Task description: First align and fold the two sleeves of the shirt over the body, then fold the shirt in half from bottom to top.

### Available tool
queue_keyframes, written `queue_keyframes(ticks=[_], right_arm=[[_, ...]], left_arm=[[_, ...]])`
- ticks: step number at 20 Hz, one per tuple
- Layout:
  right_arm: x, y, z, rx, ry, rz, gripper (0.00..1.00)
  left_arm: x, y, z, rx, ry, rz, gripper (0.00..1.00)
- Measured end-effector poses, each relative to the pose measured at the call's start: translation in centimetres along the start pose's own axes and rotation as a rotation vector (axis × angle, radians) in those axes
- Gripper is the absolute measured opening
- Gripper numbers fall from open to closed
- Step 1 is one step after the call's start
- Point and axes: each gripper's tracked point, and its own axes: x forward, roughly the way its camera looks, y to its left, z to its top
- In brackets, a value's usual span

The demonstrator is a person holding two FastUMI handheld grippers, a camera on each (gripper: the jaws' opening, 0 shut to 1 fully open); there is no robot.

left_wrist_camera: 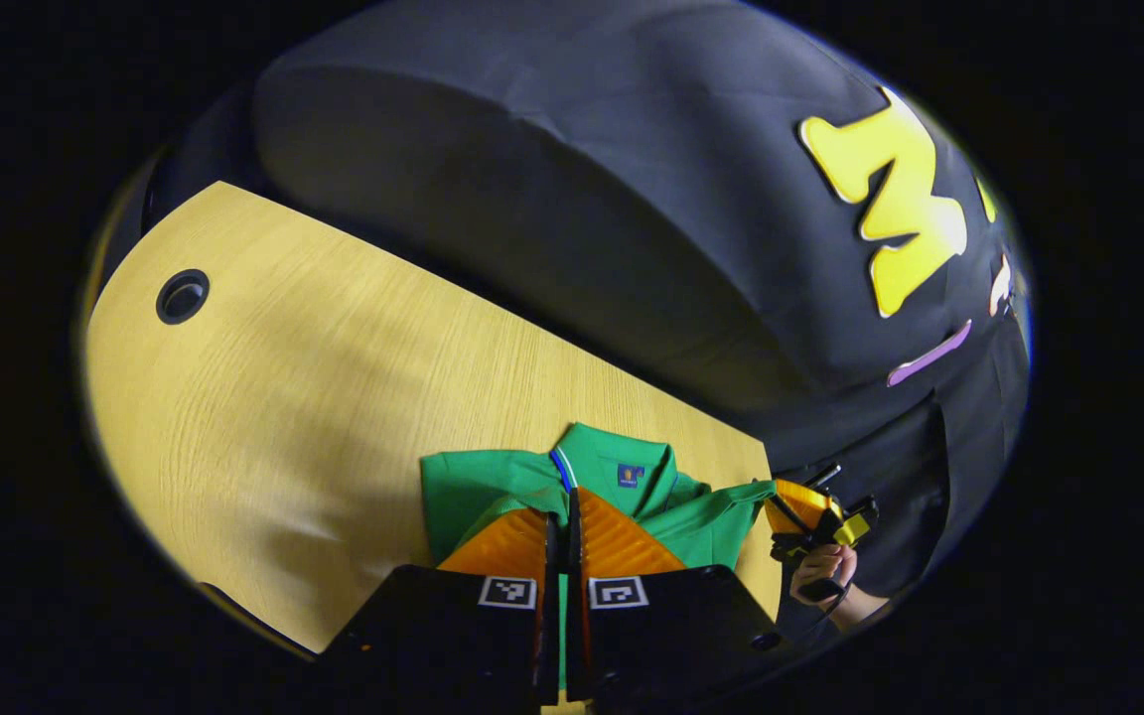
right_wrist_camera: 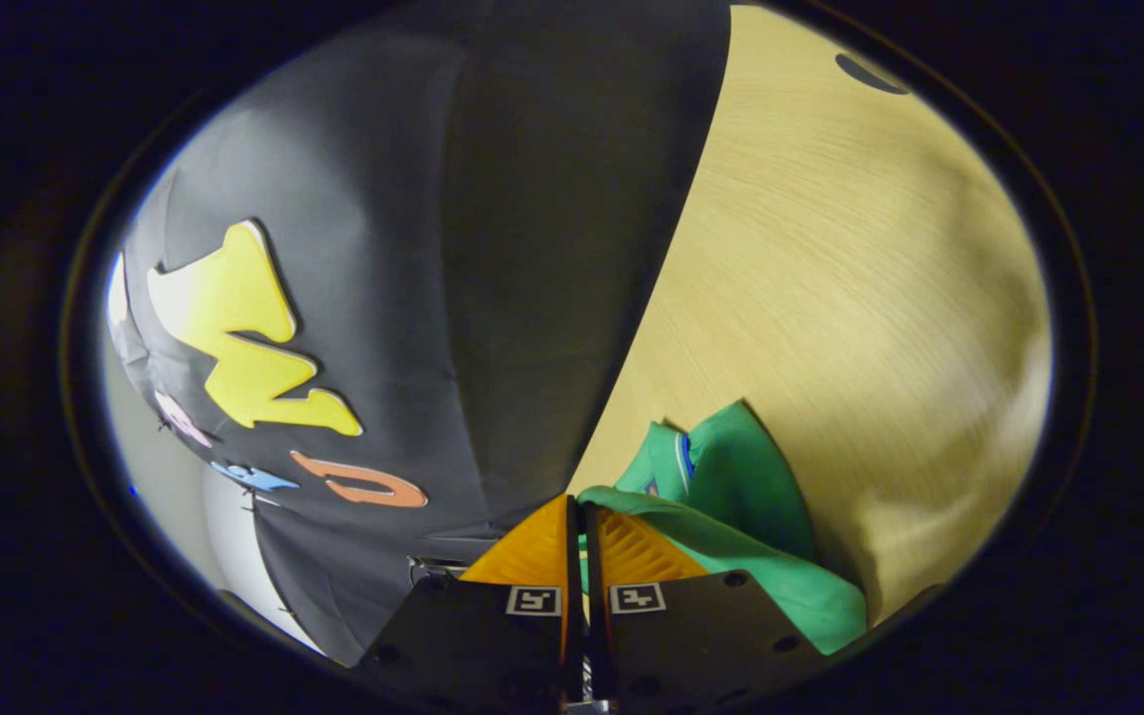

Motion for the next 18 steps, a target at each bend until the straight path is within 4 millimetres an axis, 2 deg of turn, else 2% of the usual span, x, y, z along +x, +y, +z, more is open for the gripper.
queue_keyframes(ticks=[4, 11, 13, 15, 18], right_arm=[[1.3, -2.0, 1.3, 0.018, -0.027, -0.033, 0.03], [1.6, -5.3, 2.1, -0.001, -0.027, -0.125, 0.03], [2.1, -6.0, 2.5, -0.006, -0.033, -0.154, 0.03], [2.5, -6.8, 2.4, -0.028, -0.028, -0.188, 0.04], [2.8, -6.5, 2.4, -0.035, -0.029, -0.193, 0.03]], left_arm=[[1.1, 2.5, -0.1, -0.053, 0.019, 0.027, 0.06], [3.7, 3.3, -0.5, 0.008, 0.082, 0.001, 0.07], [4.3, 3.7, -0.8, 0.003, 0.091, -0.001, 0.15], [4.7, 4.2, -1.1, -0.015, 0.097, 0.010, 0.18], [5.1, 4.6, -1.5, -0.043, 0.099, 0.020, 0.20]])
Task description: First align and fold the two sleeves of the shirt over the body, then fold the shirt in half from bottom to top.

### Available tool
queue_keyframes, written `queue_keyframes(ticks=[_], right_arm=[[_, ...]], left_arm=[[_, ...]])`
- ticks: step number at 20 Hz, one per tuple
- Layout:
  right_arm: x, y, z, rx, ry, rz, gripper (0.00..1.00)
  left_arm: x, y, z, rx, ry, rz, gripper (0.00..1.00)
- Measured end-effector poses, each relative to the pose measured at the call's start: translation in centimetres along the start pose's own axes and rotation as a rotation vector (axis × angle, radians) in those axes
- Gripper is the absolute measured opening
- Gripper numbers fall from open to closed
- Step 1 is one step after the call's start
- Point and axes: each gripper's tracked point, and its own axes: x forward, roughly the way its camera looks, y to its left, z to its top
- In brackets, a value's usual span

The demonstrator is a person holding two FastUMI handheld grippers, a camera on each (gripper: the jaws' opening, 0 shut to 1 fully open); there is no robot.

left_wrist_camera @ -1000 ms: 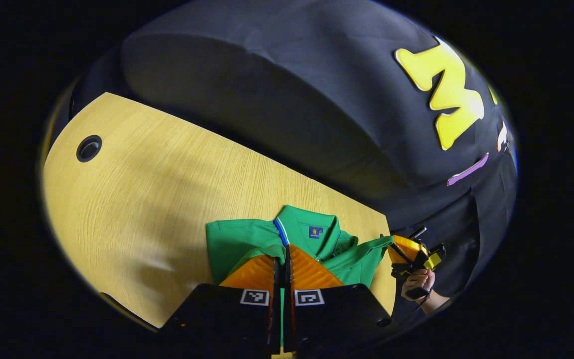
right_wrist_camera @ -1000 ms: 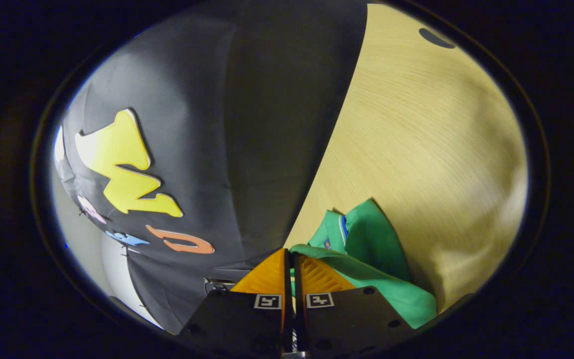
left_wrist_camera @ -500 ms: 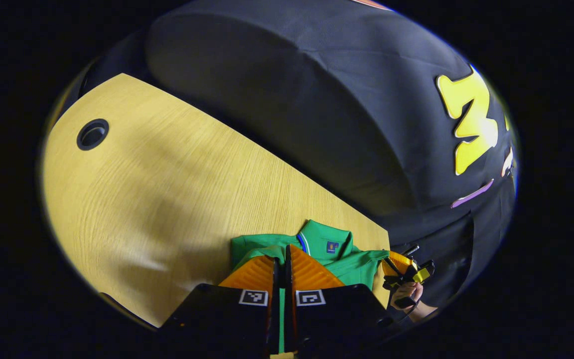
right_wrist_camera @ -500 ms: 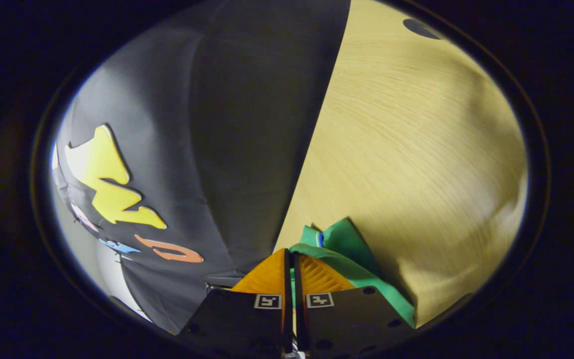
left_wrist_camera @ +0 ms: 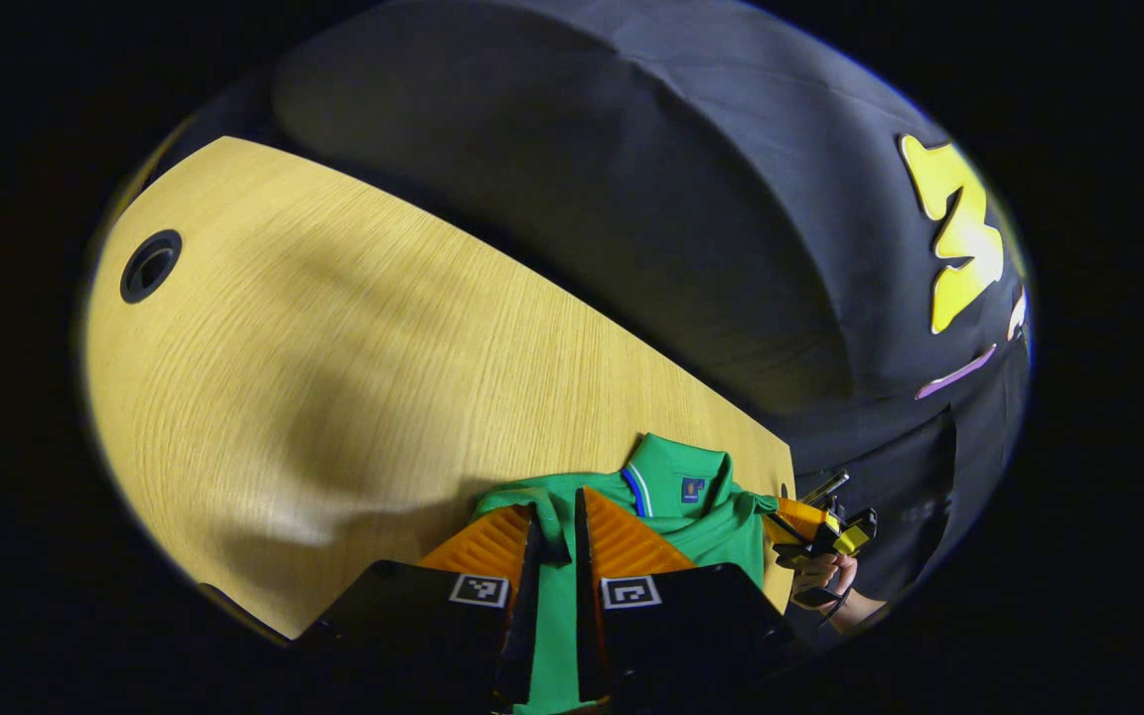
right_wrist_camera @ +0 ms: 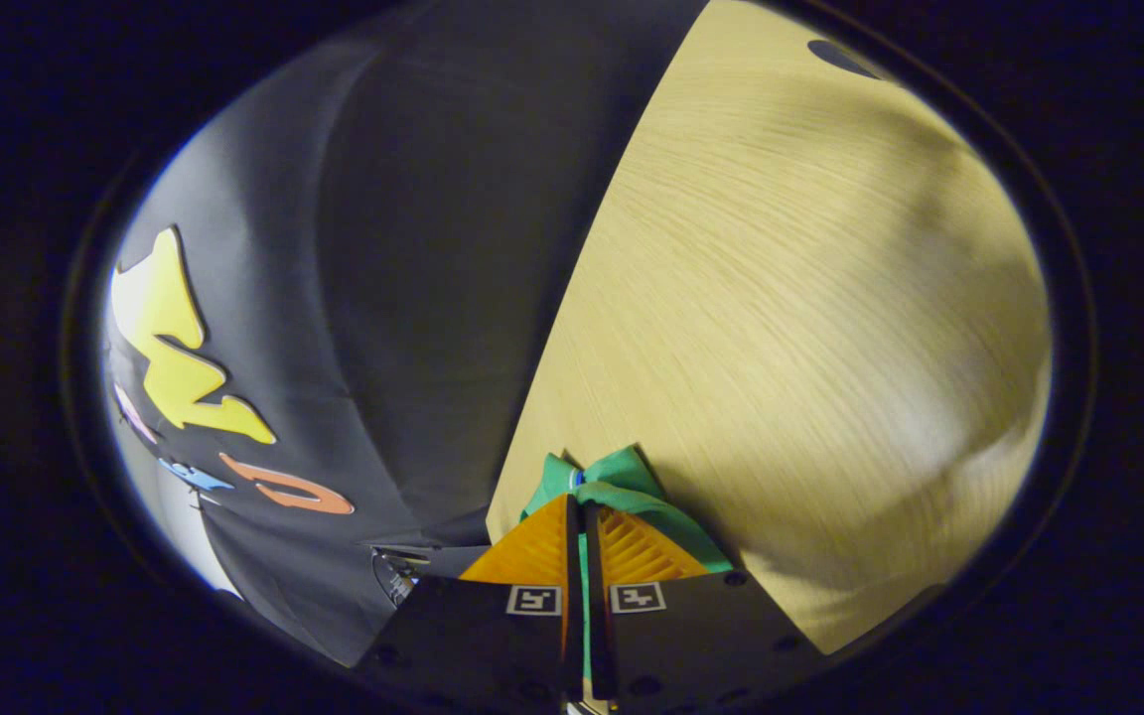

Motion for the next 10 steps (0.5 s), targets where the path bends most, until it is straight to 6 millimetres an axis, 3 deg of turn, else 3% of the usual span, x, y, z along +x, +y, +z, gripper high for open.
queue_keyframes(ticks=[3, 4, 5, 6, 7, 9, 10], right_arm=[[0.1, 0.0, 0.2, 0.002, -0.024, -0.018, 0.03], [-0.3, 0.1, 0.4, 0.000, -0.031, -0.020, 0.03], [-0.2, 0.3, 0.5, 0.009, -0.036, -0.013, 0.05], [-0.3, 0.8, 0.4, 0.019, -0.042, 0.001, 0.10], [-0.5, 1.2, 0.5, 0.028, -0.047, 0.013, 0.10], [-0.7, 2.0, 0.1, 0.051, -0.057, 0.040, 0.23], [-1.0, 2.4, 0.1, 0.062, -0.062, 0.049, 0.34]], left_arm=[[0.0, -0.4, -0.3, -0.015, 0.010, -0.008, 0.28], [0.0, -0.6, -0.4, -0.014, 0.014, -0.004, 0.59], [-0.1, -0.9, -0.3, -0.009, 0.015, -0.003, 0.53], [-0.2, -1.3, -0.4, 0.001, 0.016, -0.002, 0.56], [-0.2, -1.7, -0.4, 0.014, 0.015, -0.001, 0.70], [-0.7, -2.3, -0.2, 0.043, 0.008, 0.012, 0.96], [-1.1, -2.5, -0.1, 0.051, 0.002, 0.014, 0.96]])
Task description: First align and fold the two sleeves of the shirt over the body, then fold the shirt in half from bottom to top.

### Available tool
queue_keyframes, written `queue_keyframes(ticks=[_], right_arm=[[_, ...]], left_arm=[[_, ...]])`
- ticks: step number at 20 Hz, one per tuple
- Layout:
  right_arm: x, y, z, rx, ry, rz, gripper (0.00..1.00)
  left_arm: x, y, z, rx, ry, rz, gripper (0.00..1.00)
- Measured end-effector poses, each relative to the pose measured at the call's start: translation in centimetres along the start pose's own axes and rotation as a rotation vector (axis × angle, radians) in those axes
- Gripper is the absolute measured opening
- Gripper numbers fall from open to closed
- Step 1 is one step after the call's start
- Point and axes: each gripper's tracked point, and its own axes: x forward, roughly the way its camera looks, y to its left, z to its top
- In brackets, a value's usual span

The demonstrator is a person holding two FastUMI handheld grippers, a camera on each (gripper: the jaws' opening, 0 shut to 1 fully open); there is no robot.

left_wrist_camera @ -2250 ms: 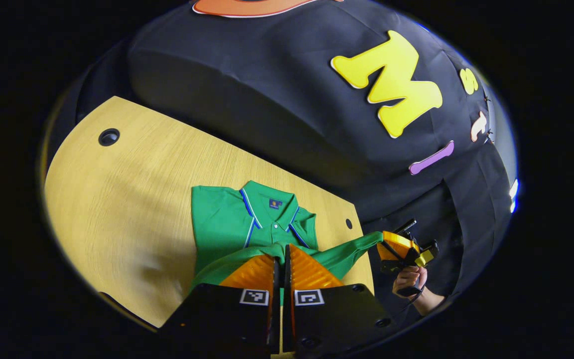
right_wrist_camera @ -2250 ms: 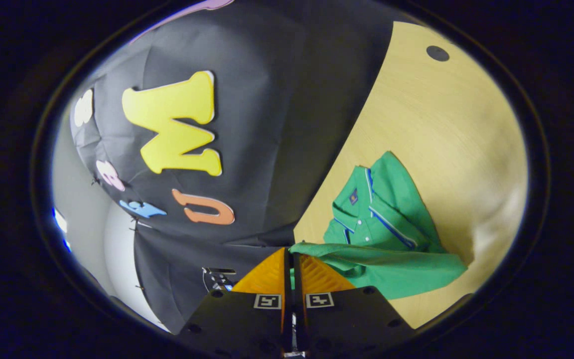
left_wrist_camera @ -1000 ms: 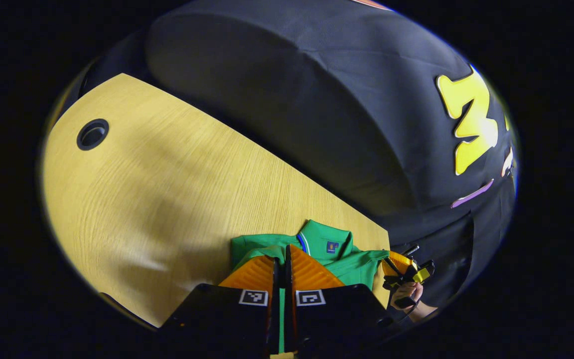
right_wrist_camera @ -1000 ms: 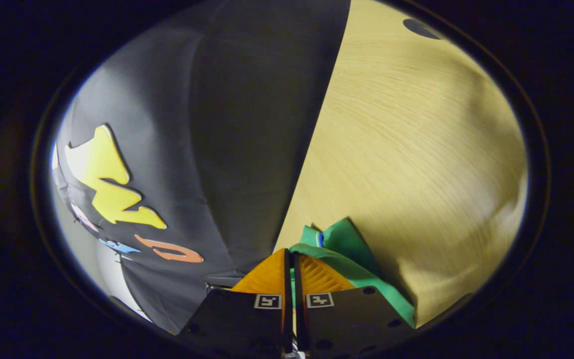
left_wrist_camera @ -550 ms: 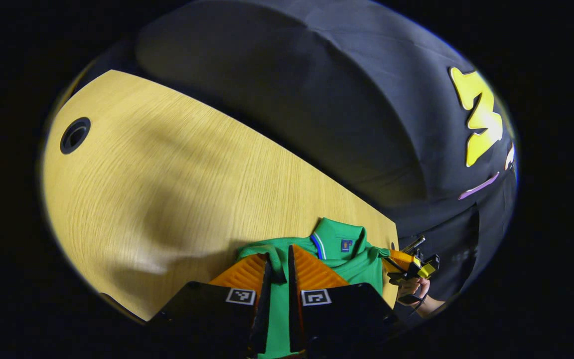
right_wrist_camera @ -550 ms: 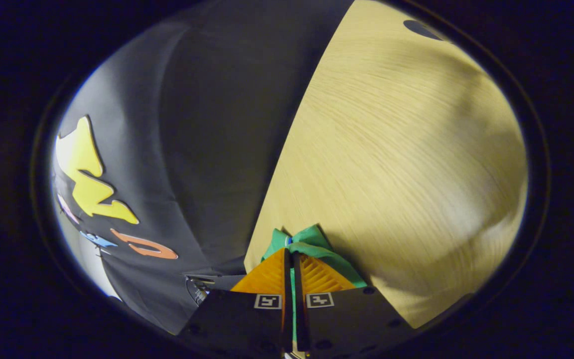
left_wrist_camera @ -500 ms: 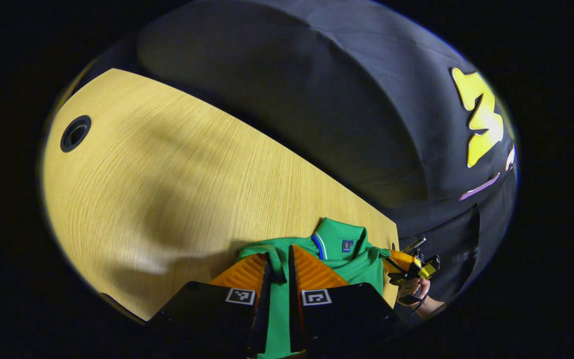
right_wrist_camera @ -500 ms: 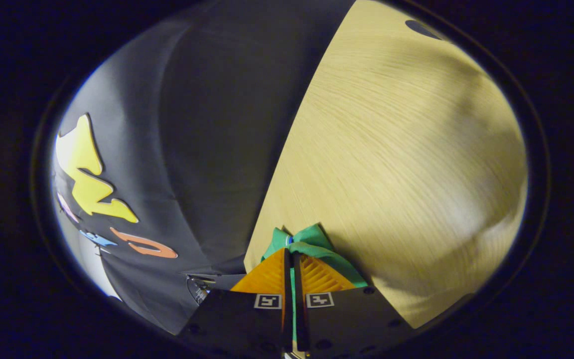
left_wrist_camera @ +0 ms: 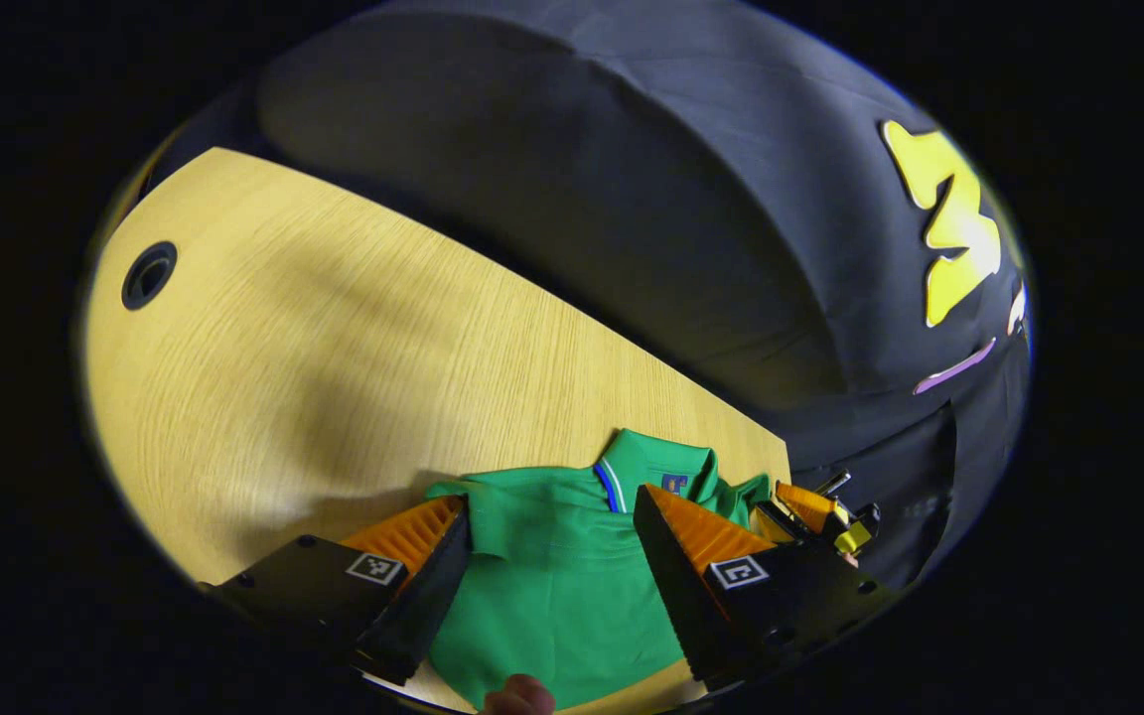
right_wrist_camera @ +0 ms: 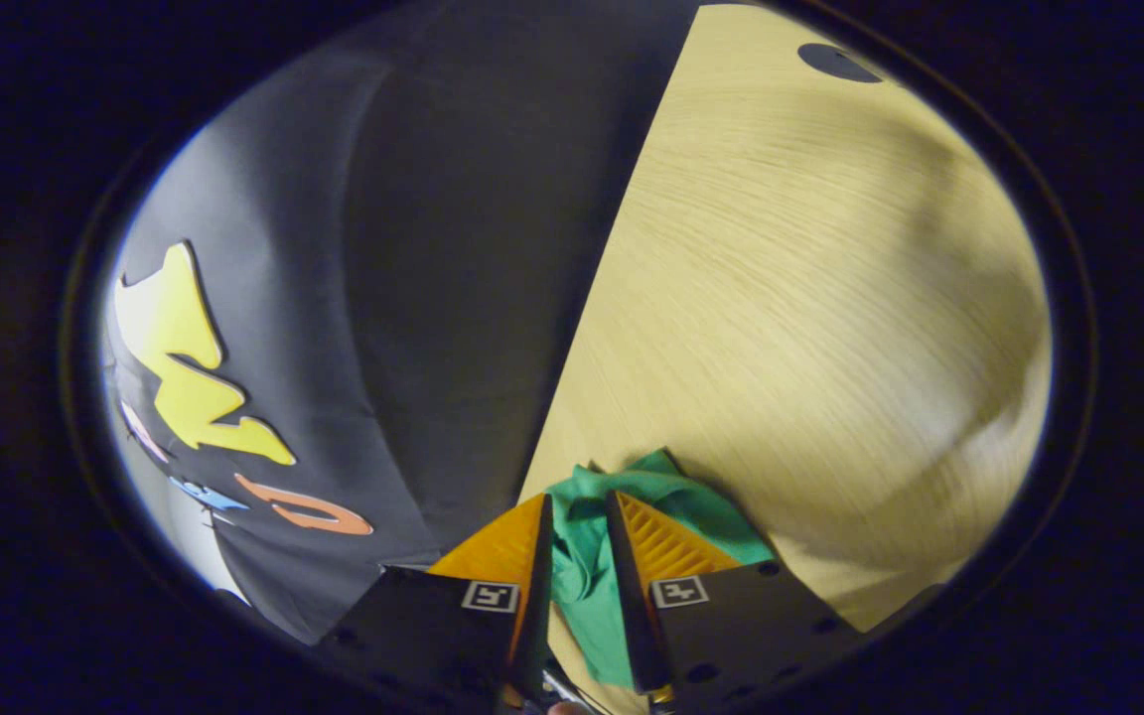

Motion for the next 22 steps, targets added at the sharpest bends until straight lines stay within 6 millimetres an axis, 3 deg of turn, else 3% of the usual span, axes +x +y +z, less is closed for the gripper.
queue_keyframes(ticks=[1, 4, 9, 10, 11, 12, 13, 17, 21, 22], right_arm=[[-0.3, 0.5, 0.0, 0.003, -0.005, 0.012, 0.29], [-1.6, 1.7, -1.0, -0.031, -0.002, 0.020, 0.66], [-5.4, 4.6, -4.0, -0.134, 0.007, 0.053, 0.65], [-6.5, 4.9, -4.9, -0.157, 0.011, 0.050, 0.56], [-7.5, 5.4, -6.1, -0.181, 0.017, 0.050, 0.56], [-8.7, 5.8, -7.4, -0.212, 0.025, 0.048, 0.70], [-9.8, 6.1, -8.6, -0.253, 0.029, 0.041, 0.73], [-14.7, 7.8, -13.6, -0.428, 0.004, 0.000, 0.73], [-20.3, 9.7, -18.2, -0.589, -0.053, -0.004, 0.73], [-21.4, 10.2, -19.2, -0.617, -0.064, -0.004, 0.82]], left_arm=[[-0.5, -0.4, 0.2, 0.001, -0.009, -0.003, 0.96], [-2.5, -1.9, 0.9, -0.014, -0.039, -0.027, 0.96], [-7.4, -4.2, -0.3, 0.087, -0.052, -0.018, 0.96], [-8.7, -4.6, -0.9, 0.130, -0.049, -0.001, 0.96], [-10.0, -4.9, -1.7, 0.169, -0.043, 0.017, 0.97], [-11.5, -5.8, -2.6, 0.193, -0.041, 0.020, 0.97], [-13.2, -6.8, -3.5, 0.213, -0.036, 0.015, 0.97], [-18.4, -10.5, -7.4, 0.284, -0.078, -0.001, 0.97], [-23.3, -12.0, -10.9, 0.378, -0.140, 0.032, 0.97], [-24.4, -12.5, -11.7, 0.389, -0.149, 0.026, 0.97]])
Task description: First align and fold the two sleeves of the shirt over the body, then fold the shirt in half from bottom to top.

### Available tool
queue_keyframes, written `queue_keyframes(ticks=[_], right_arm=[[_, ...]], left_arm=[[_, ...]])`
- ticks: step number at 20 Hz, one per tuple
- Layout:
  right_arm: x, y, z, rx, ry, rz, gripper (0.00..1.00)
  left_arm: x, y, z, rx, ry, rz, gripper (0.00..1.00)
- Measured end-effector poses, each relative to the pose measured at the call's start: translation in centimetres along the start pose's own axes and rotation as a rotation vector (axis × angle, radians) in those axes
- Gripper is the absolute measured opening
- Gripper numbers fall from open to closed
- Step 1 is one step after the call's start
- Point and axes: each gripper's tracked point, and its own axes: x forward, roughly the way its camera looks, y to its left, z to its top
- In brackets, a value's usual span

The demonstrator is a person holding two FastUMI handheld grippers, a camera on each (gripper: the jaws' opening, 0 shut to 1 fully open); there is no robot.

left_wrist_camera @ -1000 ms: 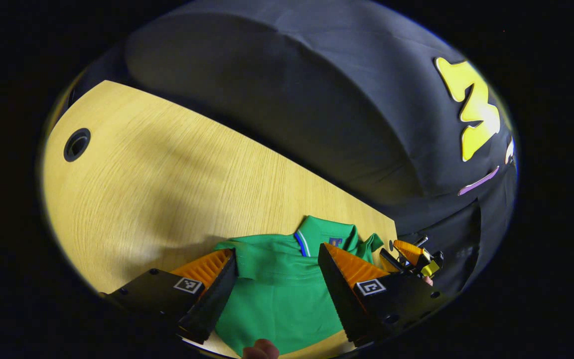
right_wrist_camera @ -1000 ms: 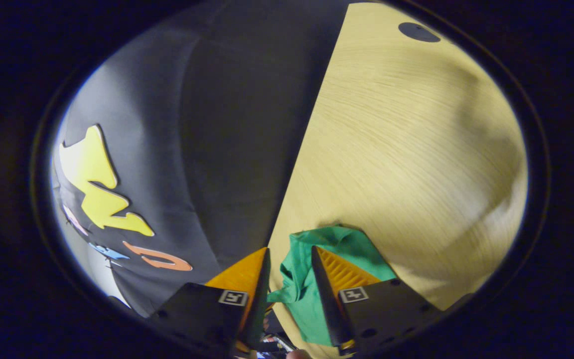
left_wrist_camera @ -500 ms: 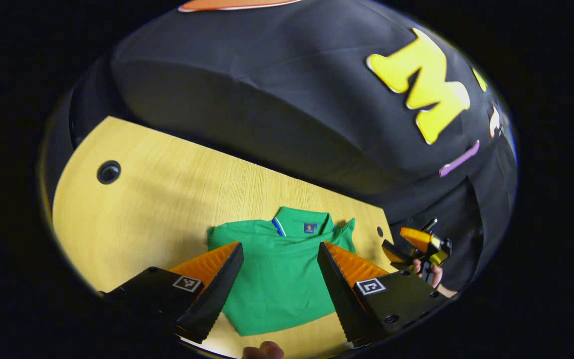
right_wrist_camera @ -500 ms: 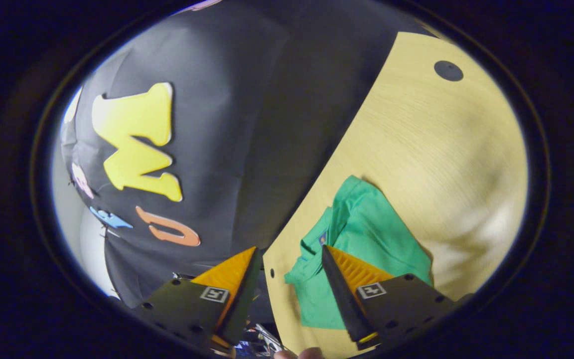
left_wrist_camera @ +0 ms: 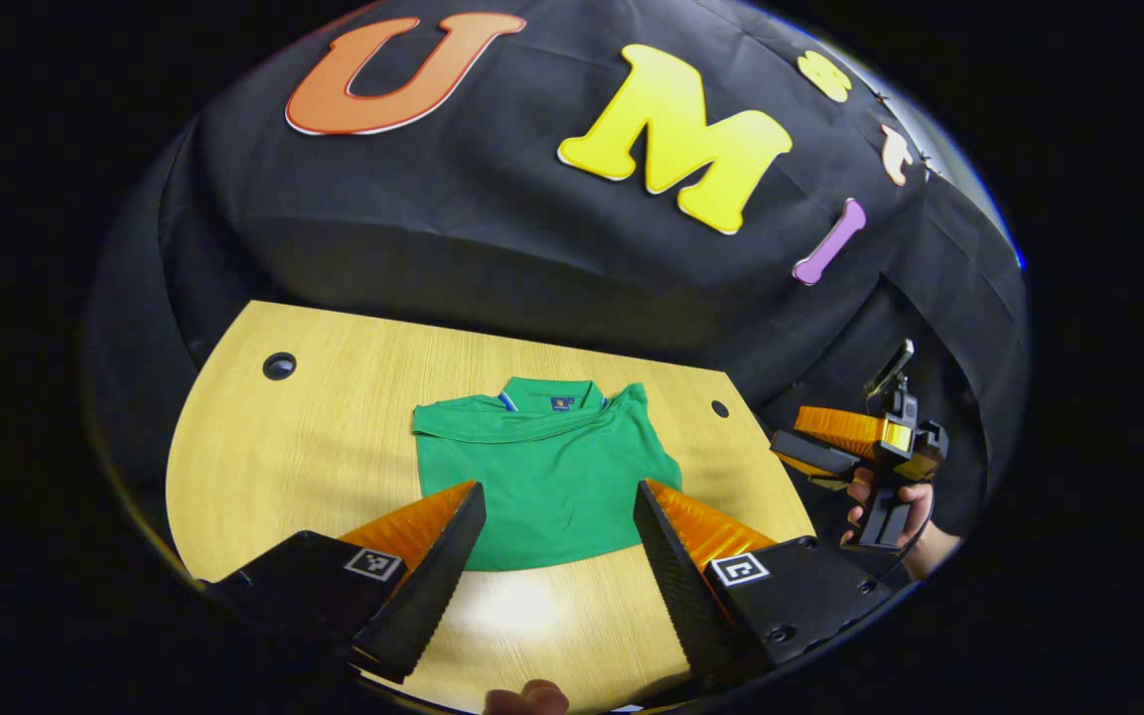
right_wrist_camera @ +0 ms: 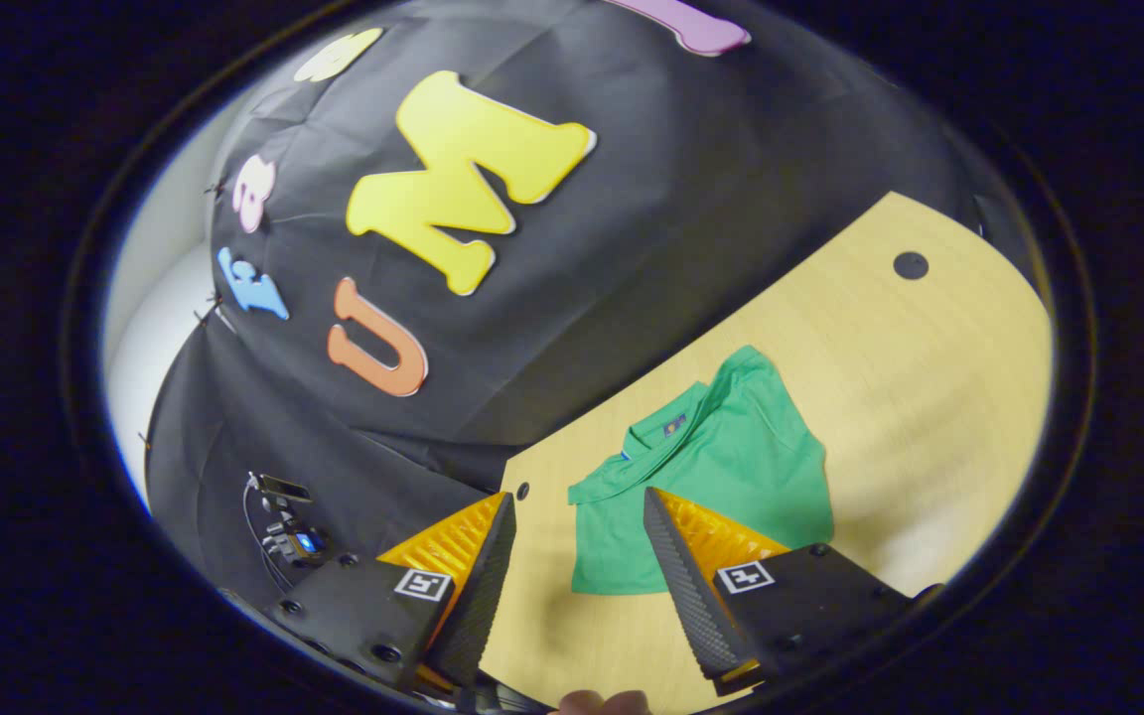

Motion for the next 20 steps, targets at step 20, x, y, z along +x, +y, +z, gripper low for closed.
queue_keyframes(ticks=[20], right_arm=[[-13.8, 9.7, -10.6, -0.599, -0.334, -0.306, 0.96]], left_arm=[[-15.1, -7.1, -2.0, 0.108, -0.469, 0.133, 0.97]])
